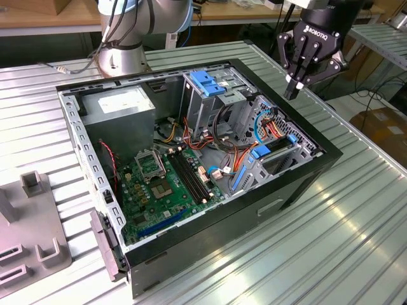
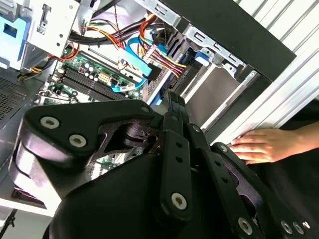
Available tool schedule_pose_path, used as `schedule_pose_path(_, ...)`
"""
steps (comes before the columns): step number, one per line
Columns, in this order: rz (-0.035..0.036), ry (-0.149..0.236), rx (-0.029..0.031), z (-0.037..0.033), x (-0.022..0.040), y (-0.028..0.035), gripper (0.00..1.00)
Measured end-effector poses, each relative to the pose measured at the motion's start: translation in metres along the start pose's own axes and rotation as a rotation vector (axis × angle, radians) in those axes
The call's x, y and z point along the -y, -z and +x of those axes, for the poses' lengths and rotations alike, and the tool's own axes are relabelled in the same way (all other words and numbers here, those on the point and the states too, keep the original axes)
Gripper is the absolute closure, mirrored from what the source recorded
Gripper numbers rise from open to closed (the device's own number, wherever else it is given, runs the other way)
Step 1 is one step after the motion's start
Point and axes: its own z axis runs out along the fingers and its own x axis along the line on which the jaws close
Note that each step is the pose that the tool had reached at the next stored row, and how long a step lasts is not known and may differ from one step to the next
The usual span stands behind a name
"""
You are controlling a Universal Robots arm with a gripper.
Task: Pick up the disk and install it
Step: 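Insert the second disk wire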
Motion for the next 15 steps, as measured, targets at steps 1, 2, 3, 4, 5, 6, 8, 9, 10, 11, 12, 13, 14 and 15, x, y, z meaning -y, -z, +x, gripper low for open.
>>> schedule_pose_path(1, 0.0001, 0.002, -0.0001, -0.0004, 0.0, -0.0013, 0.9)
schedule_pose_path(2, 0.0001, 0.004, -0.0007, -0.0008, 0.0, -0.0026, 0.9)
schedule_pose_path(3, 0.0001, 0.005, -0.001, -0.001, -0.0001, -0.0036, 0.9)
schedule_pose_path(4, -0.0017, 0.009, -0.0021, -0.0014, -0.0002, -0.0062, 0.9)
schedule_pose_path(5, -0.0031, 0.009, -0.0029, -0.0014, -0.0002, -0.007, 0.9)
schedule_pose_path(6, -0.0031, 0.009, -0.0031, -0.0014, -0.0002, -0.0069, 0.9)
schedule_pose_path(8, -0.0032, 0.009, -0.004, -0.0015, -0.0001, -0.0071, 0.9)
schedule_pose_path(9, -0.0033, 0.009, -0.0089, -0.0015, 0.0, -0.0074, 0.9)
schedule_pose_path(10, -0.0034, 0.009, -0.0128, -0.0018, 0.0, -0.0083, 0.9)
schedule_pose_path(11, -0.0035, 0.009, -0.0167, -0.0041, 0.0001, -0.0102, 0.9)
schedule_pose_path(12, -0.0036, 0.009, -0.0188, -0.0059, 0.0002, -0.0112, 0.9)
schedule_pose_path(13, -0.0038, 0.009, -0.0253, -0.0107, 0.0005, -0.0131, 0.9)
schedule_pose_path(14, -0.0043, 0.008, -0.0362, -0.015, 0.0006, -0.0136, 0.9)
schedule_pose_path(15, -0.0045, 0.008, -0.042, -0.0185, 0.0002, -0.0143, 0.9)
